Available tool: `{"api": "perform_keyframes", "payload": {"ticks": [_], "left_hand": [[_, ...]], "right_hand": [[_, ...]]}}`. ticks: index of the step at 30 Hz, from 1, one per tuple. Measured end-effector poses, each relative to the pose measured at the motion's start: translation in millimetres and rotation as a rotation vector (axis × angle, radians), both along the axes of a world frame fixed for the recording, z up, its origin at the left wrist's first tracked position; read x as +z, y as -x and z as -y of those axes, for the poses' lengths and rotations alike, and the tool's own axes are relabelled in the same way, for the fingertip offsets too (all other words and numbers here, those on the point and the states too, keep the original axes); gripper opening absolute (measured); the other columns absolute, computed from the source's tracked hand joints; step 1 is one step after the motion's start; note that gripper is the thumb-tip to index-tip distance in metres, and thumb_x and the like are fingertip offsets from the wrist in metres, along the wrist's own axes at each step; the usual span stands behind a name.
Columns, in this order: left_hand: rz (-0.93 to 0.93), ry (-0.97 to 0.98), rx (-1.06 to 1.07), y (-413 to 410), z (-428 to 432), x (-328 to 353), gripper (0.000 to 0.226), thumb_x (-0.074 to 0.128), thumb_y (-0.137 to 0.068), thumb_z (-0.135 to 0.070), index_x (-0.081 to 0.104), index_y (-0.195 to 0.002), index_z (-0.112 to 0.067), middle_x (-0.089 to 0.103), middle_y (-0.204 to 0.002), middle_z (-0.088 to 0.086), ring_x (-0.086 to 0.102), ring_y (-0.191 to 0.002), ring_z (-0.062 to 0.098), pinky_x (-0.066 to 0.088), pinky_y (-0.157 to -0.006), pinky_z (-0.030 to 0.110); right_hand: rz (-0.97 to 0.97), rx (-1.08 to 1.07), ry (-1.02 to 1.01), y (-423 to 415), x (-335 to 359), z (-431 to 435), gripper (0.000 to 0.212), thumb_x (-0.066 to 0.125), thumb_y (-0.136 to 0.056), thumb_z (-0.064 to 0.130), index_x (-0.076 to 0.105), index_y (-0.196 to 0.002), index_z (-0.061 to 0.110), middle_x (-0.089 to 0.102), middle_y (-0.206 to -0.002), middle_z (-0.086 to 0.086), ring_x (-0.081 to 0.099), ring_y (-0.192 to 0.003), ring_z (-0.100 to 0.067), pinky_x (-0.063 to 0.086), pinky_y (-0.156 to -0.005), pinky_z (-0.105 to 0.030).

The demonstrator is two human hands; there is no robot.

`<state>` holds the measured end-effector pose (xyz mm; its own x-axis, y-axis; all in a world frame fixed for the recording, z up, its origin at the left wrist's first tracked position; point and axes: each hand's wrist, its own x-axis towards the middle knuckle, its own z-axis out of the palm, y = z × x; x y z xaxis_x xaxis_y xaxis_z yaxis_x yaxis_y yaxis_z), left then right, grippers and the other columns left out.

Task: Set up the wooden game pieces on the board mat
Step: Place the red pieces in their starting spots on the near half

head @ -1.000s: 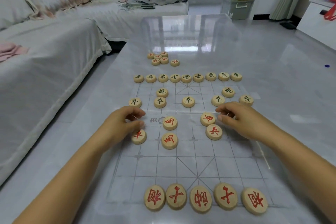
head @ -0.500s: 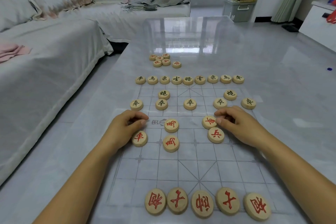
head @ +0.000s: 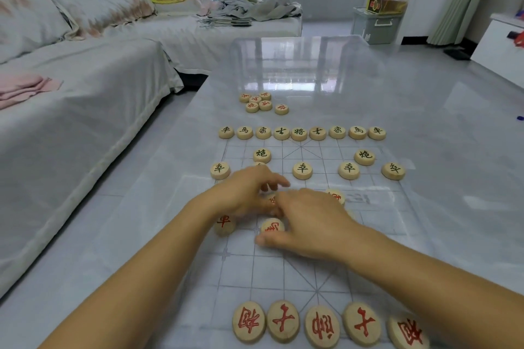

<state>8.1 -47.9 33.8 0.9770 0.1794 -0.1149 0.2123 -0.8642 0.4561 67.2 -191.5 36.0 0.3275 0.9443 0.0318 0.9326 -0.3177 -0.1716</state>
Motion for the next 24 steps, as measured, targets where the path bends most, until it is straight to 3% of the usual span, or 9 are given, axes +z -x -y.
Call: {"api": "perform_keyframes", "payload": {"ticks": [2, 4, 6, 8, 12, 15, 17, 19, 24], "left_hand": [[-0.018, -0.024, -0.010, -2.8, 4.1, -2.4, 0.035, 0.066, -0.081, -0.017, 0.061, -0.115, -0.021, 0.054, -0.100, -0.002, 0.052, -0.093, 0.015, 0.044, -0.082, 0.028], [0.058, 0.023, 0.084, 4.5, -2.9, -1.1, 0.035, 0.067, -0.080, -0.018, 0.060, -0.113, -0.020, 0.052, -0.102, -0.007, 0.053, -0.096, 0.012, 0.043, -0.080, 0.021], [0.147, 0.035, 0.167, 22.2, -15.8, 3.1, 0.038, 0.069, -0.078, -0.018, 0.056, -0.113, -0.026, 0.053, -0.106, -0.010, 0.053, -0.095, 0.004, 0.043, -0.084, 0.018], [0.179, 0.031, 0.152, 52.2, -20.4, 8.6, 0.041, 0.069, -0.077, -0.020, 0.050, -0.109, -0.037, 0.054, -0.105, -0.017, 0.052, -0.094, -0.004, 0.041, -0.084, 0.010], [0.198, 0.088, 0.119, 115.9, 1.0, 0.4, 0.046, 0.061, -0.061, -0.056, 0.050, -0.105, -0.046, 0.056, -0.108, -0.024, 0.048, -0.105, -0.006, 0.034, -0.082, 0.001], [0.194, 0.097, 0.135, 132.0, 14.9, -25.2, 0.061, 0.061, -0.053, -0.067, 0.045, -0.110, -0.051, 0.048, -0.115, -0.029, 0.049, -0.104, -0.006, 0.034, -0.084, 0.002], [0.224, 0.167, 0.186, 133.8, 16.0, -34.0, 0.063, 0.065, -0.051, -0.066, 0.046, -0.108, -0.051, 0.051, -0.113, -0.026, 0.051, -0.102, -0.005, 0.036, -0.082, 0.002], [0.213, 0.238, 0.190, 136.8, 12.8, -34.3, 0.068, 0.069, -0.050, -0.063, 0.045, -0.112, -0.051, 0.049, -0.116, -0.025, 0.051, -0.106, -0.005, 0.036, -0.084, 0.001], [0.122, 0.310, 0.104, 143.3, 6.4, -29.7, 0.066, 0.068, -0.057, -0.060, 0.044, -0.119, -0.053, 0.046, -0.121, -0.026, 0.048, -0.115, -0.002, 0.036, -0.092, 0.007]], "right_hand": [[0.056, 0.031, 0.015, 6.1, -5.4, -6.3, 0.057, 0.051, -0.080, 0.059, 0.047, -0.118, 0.017, 0.058, -0.116, -0.002, 0.053, -0.098, -0.020, 0.033, -0.069, -0.031], [0.052, 0.011, -0.029, 1.1, -3.1, -1.1, 0.044, 0.051, -0.084, 0.050, 0.049, -0.113, 0.016, 0.058, -0.113, -0.003, 0.052, -0.095, -0.021, 0.035, -0.069, -0.031], [-0.048, -0.022, -0.091, -15.3, 4.3, 17.3, 0.033, 0.052, -0.084, 0.045, 0.052, -0.106, 0.022, 0.058, -0.105, 0.003, 0.051, -0.090, -0.014, 0.043, -0.072, -0.031], [-0.181, -0.007, -0.101, -36.2, 11.2, 46.9, 0.029, 0.056, -0.080, 0.047, 0.051, -0.105, 0.033, 0.052, -0.099, 0.016, 0.048, -0.090, -0.002, 0.044, -0.078, -0.019], [-0.353, -0.008, -0.109, -65.3, 2.0, 115.1, 0.050, 0.049, -0.059, 0.079, 0.048, -0.101, 0.052, 0.046, -0.110, 0.025, 0.046, -0.104, 0.003, 0.038, -0.081, -0.006], [-0.431, -0.055, -0.041, -67.2, -20.1, 140.9, 0.045, 0.056, -0.062, 0.064, 0.044, -0.104, 0.053, 0.044, -0.115, 0.022, 0.049, -0.104, -0.004, 0.043, -0.083, -0.015], [-0.461, -0.082, -0.060, -66.6, -28.7, 145.8, 0.045, 0.057, -0.062, 0.061, 0.045, -0.105, 0.051, 0.044, -0.115, 0.019, 0.049, -0.106, -0.005, 0.043, -0.085, -0.018], [-0.436, -0.105, -0.054, -64.7, -31.3, 145.7, 0.057, 0.058, -0.056, 0.074, 0.044, -0.106, 0.050, 0.040, -0.115, 0.024, 0.045, -0.110, -0.001, 0.040, -0.088, -0.015], [-0.386, -0.142, -0.086, -61.9, -35.3, 144.1, 0.067, 0.033, -0.050, 0.093, 0.044, -0.100, 0.049, 0.042, -0.109, 0.023, 0.047, -0.102, -0.004, 0.042, -0.083, -0.017]]}}
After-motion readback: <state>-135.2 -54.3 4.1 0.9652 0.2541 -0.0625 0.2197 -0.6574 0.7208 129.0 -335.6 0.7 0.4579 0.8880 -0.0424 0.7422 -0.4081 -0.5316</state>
